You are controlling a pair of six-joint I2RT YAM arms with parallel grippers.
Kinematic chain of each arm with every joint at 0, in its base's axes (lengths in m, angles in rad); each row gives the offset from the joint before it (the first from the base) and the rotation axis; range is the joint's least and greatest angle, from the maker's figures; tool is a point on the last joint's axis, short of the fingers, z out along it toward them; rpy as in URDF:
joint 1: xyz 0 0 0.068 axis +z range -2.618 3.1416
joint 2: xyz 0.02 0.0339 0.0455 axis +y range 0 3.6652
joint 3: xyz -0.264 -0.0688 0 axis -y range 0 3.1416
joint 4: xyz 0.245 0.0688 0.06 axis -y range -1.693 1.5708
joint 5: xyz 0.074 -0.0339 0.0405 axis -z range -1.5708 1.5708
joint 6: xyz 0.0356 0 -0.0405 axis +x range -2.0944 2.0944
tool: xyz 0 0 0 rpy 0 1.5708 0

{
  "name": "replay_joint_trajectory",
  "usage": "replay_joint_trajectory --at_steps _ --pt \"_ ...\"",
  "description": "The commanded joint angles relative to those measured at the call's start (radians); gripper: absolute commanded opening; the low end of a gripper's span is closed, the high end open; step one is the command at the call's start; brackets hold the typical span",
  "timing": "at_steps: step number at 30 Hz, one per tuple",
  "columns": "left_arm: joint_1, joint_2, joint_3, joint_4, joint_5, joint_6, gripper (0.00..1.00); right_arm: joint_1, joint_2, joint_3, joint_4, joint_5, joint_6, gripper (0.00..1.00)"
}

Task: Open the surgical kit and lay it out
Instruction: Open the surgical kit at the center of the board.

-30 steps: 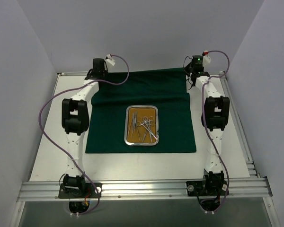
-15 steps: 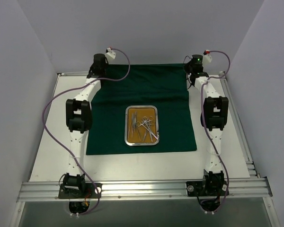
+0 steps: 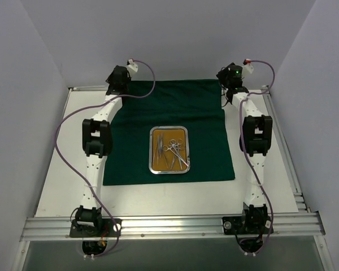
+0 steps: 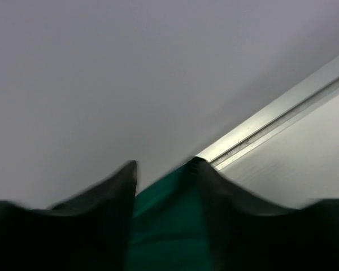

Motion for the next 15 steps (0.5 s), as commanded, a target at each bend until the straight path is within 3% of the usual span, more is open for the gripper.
replay_joint_trajectory --at_steps 1,2,5,6,7,11,13,15 --pt "0.018 0.05 0.14 -0.054 -0.063 -0.025 0.59 -0.016 0.013 0.027 0.081 0.039 -0.03 0.49" --pt "0.018 0.057 0.16 -0.074 -0.081 -0.033 0.67 -0.018 0.013 0.031 0.073 0.037 -0.046 0.78" --pt "0.018 0.052 0.212 -0.181 -0.069 -0.065 0.77 -0.018 -0.005 0.056 0.003 0.025 -0.124 0.99" --pt "0.016 0.042 0.216 -0.206 -0.058 -0.073 0.77 -0.019 -0.032 0.059 -0.055 0.029 -0.148 1.0" --pt "0.018 0.011 0.214 -0.252 -0.052 -0.091 0.91 -0.02 -0.052 0.056 -0.092 0.032 -0.176 1.0" --pt "0.033 -0.113 0.162 -0.417 0.023 -0.189 0.92 -0.015 -0.207 -0.071 -0.273 0.11 -0.291 1.0" --pt "0.053 -0.216 0.115 -0.55 0.107 -0.255 0.92 -0.001 -0.344 -0.269 -0.331 0.144 -0.345 1.0" --pt "0.075 -0.302 -0.023 -0.635 0.185 -0.289 0.86 0.007 -0.475 -0.483 -0.371 0.148 -0.356 1.0"
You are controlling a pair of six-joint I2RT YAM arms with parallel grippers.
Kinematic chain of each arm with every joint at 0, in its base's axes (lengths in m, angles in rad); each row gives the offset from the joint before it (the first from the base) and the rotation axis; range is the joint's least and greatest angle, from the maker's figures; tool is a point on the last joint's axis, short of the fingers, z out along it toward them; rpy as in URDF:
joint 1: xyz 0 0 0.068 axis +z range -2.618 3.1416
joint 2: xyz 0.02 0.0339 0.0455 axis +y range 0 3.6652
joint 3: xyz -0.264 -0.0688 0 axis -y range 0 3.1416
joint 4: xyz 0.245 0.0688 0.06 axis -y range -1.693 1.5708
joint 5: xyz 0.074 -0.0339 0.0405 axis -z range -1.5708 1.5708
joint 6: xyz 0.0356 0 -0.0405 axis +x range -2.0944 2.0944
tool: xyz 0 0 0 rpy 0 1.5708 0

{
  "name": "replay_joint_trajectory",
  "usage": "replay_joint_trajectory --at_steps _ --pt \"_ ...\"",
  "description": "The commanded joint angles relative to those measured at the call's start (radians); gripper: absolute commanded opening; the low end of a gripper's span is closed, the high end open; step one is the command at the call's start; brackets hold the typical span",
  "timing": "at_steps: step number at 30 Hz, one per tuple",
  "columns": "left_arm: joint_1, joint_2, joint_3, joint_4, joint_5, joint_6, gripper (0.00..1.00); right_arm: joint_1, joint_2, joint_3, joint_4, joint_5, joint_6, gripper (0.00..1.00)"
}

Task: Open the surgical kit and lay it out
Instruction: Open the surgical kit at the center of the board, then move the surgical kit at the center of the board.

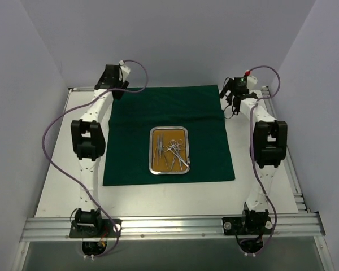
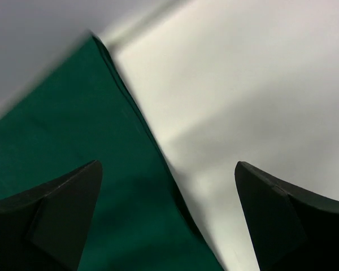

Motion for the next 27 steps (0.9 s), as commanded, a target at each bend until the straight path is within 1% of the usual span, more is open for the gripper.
replay_joint_trajectory --at_steps 1,2,3,4,5,6,7,8,9,10,11,12,14,16,17,19,20,21,22,23,24,26,27 --pt "0.05 -0.323 -0.157 -0.257 0.17 -0.142 0.83 0.016 -0.259 -0.227 -0.165 0.061 -0.087 1.0" --pt "0.059 -0.376 -0.241 -0.269 0.242 -0.147 0.8 0.018 -0.293 -0.291 -0.182 0.047 -0.082 1.0" --pt "0.068 -0.431 -0.423 -0.276 0.264 -0.148 0.79 0.015 -0.363 -0.413 -0.212 0.017 -0.075 0.98" --pt "0.07 -0.534 -0.516 -0.273 0.273 -0.15 0.79 0.013 -0.399 -0.474 -0.226 0.003 -0.062 0.95" --pt "0.073 -0.579 -0.602 -0.276 0.298 -0.148 0.79 0.015 -0.43 -0.534 -0.237 -0.005 -0.056 0.83" --pt "0.078 -0.653 -0.749 -0.292 0.313 -0.153 0.8 0.016 -0.494 -0.645 -0.248 -0.029 -0.033 0.77" --pt "0.079 -0.683 -0.812 -0.303 0.327 -0.154 0.8 0.019 -0.525 -0.698 -0.249 -0.043 -0.018 0.72" --pt "0.079 -0.705 -0.866 -0.315 0.347 -0.154 0.81 0.025 -0.551 -0.747 -0.245 -0.059 0.002 0.68" --pt "0.081 -0.725 -0.92 -0.323 0.35 -0.156 0.88 0.033 -0.594 -0.797 -0.232 -0.077 0.017 0.68" --pt "0.084 -0.741 -0.998 -0.346 0.353 -0.166 0.88 0.054 -0.606 -0.871 -0.232 -0.094 0.034 0.68" --pt "0.087 -0.748 -1.029 -0.358 0.362 -0.171 0.89 0.07 -0.617 -0.902 -0.232 -0.097 0.059 0.68" --pt "0.091 -0.751 -1.057 -0.372 0.394 -0.171 0.97 0.082 -0.626 -0.93 -0.24 -0.099 0.068 0.68" --pt "0.098 -0.752 -1.119 -0.384 0.399 -0.173 0.94 0.099 -0.631 -0.992 -0.246 -0.091 0.085 0.68" --pt "0.099 -0.742 -1.153 -0.356 0.425 -0.174 0.94 0.1 -0.646 -1.039 -0.226 -0.096 0.094 0.68" --pt "0.098 -0.728 -1.175 -0.345 0.425 -0.176 0.94 0.097 -0.649 -1.069 -0.217 -0.112 0.099 0.66" --pt "0.099 -0.662 -1.175 -0.346 0.437 -0.177 0.94 0.099 -0.648 -1.082 -0.211 -0.128 0.103 0.53" --pt "0.099 -0.644 -1.175 -0.348 0.447 -0.177 0.96 0.1 -0.651 -1.088 -0.208 -0.137 0.105 0.38" --pt "0.098 -0.628 -1.178 -0.345 0.457 -0.179 0.99 0.102 -0.658 -1.096 -0.208 -0.137 0.108 0.29" --pt "0.096 -0.61 -1.181 -0.337 0.474 -0.179 0.97 0.102 -0.665 -1.1 -0.211 -0.137 0.108 0.19" --pt "0.095 -0.602 -1.184 -0.335 0.508 -0.179 0.87 0.104 -0.674 -1.102 -0.217 -0.137 0.108 0.05" --pt "0.093 -0.596 -1.186 -0.343 0.529 -0.179 0.64 0.104 -0.7 -1.108 -0.237 -0.137 0.108 0.0" --pt "0.091 -0.585 -1.195 -0.351 0.577 -0.165 0.4 0.105 -0.732 -1.109 -0.261 -0.125 0.11 0.0" --pt "0.09 -0.582 -1.203 -0.349 0.582 -0.162 0.06 0.104 -0.769 -1.111 -0.283 -0.12 0.111 0.0"
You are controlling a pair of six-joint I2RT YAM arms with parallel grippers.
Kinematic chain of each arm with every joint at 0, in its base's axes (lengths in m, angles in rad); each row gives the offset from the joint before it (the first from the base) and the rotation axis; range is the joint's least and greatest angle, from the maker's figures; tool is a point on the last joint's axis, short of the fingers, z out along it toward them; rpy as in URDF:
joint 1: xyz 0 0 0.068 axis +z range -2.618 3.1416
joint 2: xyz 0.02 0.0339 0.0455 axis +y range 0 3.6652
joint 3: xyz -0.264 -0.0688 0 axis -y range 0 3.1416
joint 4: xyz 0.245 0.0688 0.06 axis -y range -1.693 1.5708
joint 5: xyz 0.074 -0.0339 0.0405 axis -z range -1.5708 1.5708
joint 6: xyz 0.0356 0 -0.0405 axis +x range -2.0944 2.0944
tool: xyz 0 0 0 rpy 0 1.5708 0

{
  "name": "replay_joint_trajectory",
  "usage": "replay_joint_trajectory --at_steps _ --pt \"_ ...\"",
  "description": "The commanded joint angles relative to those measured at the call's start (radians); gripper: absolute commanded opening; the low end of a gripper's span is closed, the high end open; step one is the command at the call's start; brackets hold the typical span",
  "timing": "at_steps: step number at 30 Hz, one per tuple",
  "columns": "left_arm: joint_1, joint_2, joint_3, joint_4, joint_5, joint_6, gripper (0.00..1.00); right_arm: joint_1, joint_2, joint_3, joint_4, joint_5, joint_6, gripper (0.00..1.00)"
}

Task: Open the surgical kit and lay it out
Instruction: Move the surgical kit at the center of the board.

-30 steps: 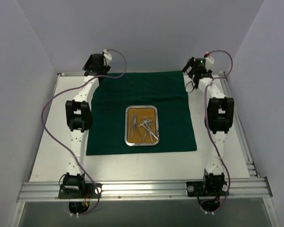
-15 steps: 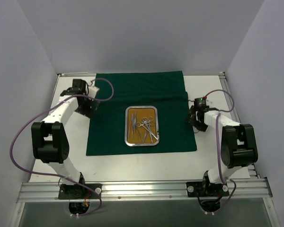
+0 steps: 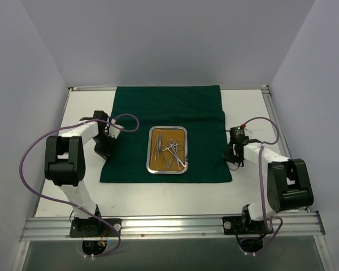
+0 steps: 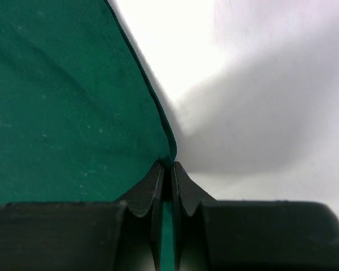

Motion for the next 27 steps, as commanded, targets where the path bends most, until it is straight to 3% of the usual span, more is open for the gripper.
replay_joint_trajectory --at_steps 1,6,13,19,21,23,25,27 --pt "-0.005 0.066 -0.048 0.03 0.124 0.028 0.03 0.007 -0.075 -0.033 -0.152 0.0 0.015 0.0" --pt "0.025 -0.013 -0.103 -0.002 0.105 0.092 0.02 0.007 -0.193 -0.028 -0.258 0.004 0.026 0.0" --pt "0.05 -0.305 -0.203 -0.156 0.056 0.183 0.02 0.017 -0.367 -0.004 -0.413 0.016 0.072 0.0" --pt "0.048 -0.306 -0.268 -0.197 0.087 0.198 0.02 0.02 -0.433 -0.057 -0.458 -0.025 0.106 0.01" --pt "0.05 -0.334 -0.272 -0.243 0.091 0.21 0.02 0.025 -0.474 -0.059 -0.499 -0.022 0.112 0.06" --pt "0.083 -0.343 -0.257 -0.266 0.076 0.224 0.02 0.025 -0.52 -0.054 -0.542 -0.019 0.117 0.27" --pt "0.116 -0.343 -0.2 -0.318 0.075 0.255 0.32 0.027 -0.539 -0.018 -0.554 -0.01 0.115 0.42" --pt "0.125 -0.333 -0.136 -0.351 0.079 0.265 0.55 0.025 -0.51 0.039 -0.533 0.015 0.1 0.49"
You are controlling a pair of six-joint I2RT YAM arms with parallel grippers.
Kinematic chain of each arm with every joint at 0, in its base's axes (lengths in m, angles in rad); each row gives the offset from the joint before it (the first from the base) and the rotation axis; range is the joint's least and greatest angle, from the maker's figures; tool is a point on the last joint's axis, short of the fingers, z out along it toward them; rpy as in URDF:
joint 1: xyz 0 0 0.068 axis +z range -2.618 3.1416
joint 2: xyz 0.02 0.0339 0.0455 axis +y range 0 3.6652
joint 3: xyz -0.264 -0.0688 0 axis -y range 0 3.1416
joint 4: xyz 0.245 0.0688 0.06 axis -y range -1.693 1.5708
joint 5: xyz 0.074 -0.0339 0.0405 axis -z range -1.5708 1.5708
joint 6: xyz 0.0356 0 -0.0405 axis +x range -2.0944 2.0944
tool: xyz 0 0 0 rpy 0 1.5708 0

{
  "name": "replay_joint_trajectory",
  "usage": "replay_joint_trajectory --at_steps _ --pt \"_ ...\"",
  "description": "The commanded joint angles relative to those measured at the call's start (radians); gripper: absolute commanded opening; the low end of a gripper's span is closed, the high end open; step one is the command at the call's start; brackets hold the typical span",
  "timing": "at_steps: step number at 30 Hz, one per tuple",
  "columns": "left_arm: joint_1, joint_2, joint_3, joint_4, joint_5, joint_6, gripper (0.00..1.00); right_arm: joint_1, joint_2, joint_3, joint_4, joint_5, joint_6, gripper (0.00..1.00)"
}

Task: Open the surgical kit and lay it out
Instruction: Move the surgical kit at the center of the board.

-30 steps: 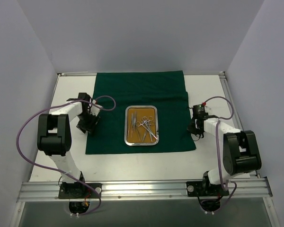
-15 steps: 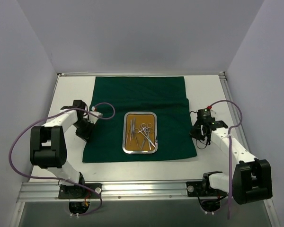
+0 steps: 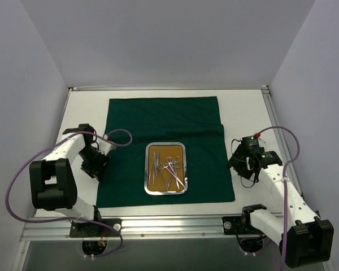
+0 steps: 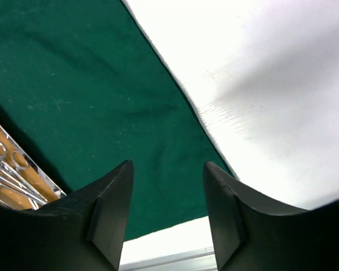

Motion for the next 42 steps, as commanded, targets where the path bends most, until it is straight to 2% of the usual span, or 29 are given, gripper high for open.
replay_joint_trajectory --at_steps 1,3,4,6,7,8,10,11,14,18,21,24,26,28,31,33,35,39,42 --pt "0.026 -0.022 0.19 -0.1 -0.006 0.051 0.57 0.0 0.036 0.161 -0.032 0.079 -0.02 0.5" --pt "0.024 0.027 0.302 -0.097 0.017 0.039 0.57 -0.005 0.162 0.255 0.047 0.091 -0.096 0.54" --pt "0.018 0.053 0.425 -0.088 0.021 0.015 0.56 -0.017 0.215 0.359 0.077 0.088 -0.125 0.51" --pt "0.017 0.151 0.541 -0.031 0.017 -0.027 0.52 -0.04 0.381 0.451 0.176 0.062 -0.213 0.39" --pt "0.015 0.193 0.648 -0.008 0.014 -0.072 0.49 -0.06 0.442 0.538 0.207 0.019 -0.23 0.25" --pt "0.015 0.234 0.701 0.033 0.011 -0.099 0.47 -0.093 0.563 0.582 0.268 -0.025 -0.268 0.2" --pt "0.012 0.369 0.793 0.07 -0.003 -0.169 0.45 -0.103 0.688 0.684 0.296 -0.041 -0.305 0.11" --pt "0.001 0.412 0.875 0.105 -0.015 -0.186 0.45 -0.095 0.814 0.794 0.299 -0.045 -0.319 0.08" --pt "-0.031 0.584 0.986 0.142 -0.098 -0.215 0.45 -0.085 1.025 0.93 0.325 -0.101 -0.337 0.0" --pt "-0.097 0.783 1.176 0.185 -0.14 -0.218 0.45 -0.065 1.242 1.135 0.329 -0.136 -0.331 0.0" --pt "-0.121 0.895 1.29 0.156 -0.183 -0.214 0.45 -0.052 1.389 1.259 0.303 -0.156 -0.319 0.0" --pt "-0.126 1.025 1.402 0.058 -0.236 -0.223 0.45 -0.049 1.512 1.347 0.246 -0.135 -0.291 0.0" --pt "-0.12 1.134 1.544 -0.032 -0.259 -0.232 0.45 -0.063 1.591 1.441 0.201 -0.111 -0.246 0.0" --pt "-0.122 1.201 1.694 -0.083 -0.278 -0.228 0.45 -0.074 1.627 1.51 0.195 -0.124 -0.215 0.0" --pt "-0.125 1.287 1.81 -0.14 -0.295 -0.215 0.44 -0.083 1.696 1.588 0.194 -0.147 -0.169 0.0" --pt "-0.132 1.27 1.809 -0.099 -0.311 -0.211 0.44 -0.094 1.757 1.675 0.174 -0.17 -0.144 0.0" --pt "-0.138 1.238 1.734 -0.009 -0.35 -0.206 0.49 -0.107 1.797 1.731 0.167 -0.183 -0.129 0.0" --pt "-0.141 1.221 1.744 0.021 -0.37 -0.202 0.54 -0.114 1.775 1.731 0.206 -0.155 -0.11 0.0" --pt "-0.135 1.215 1.77 0.029 -0.373 -0.224 0.63 -0.114 1.722 1.729 0.23 -0.154 -0.128 0.09"
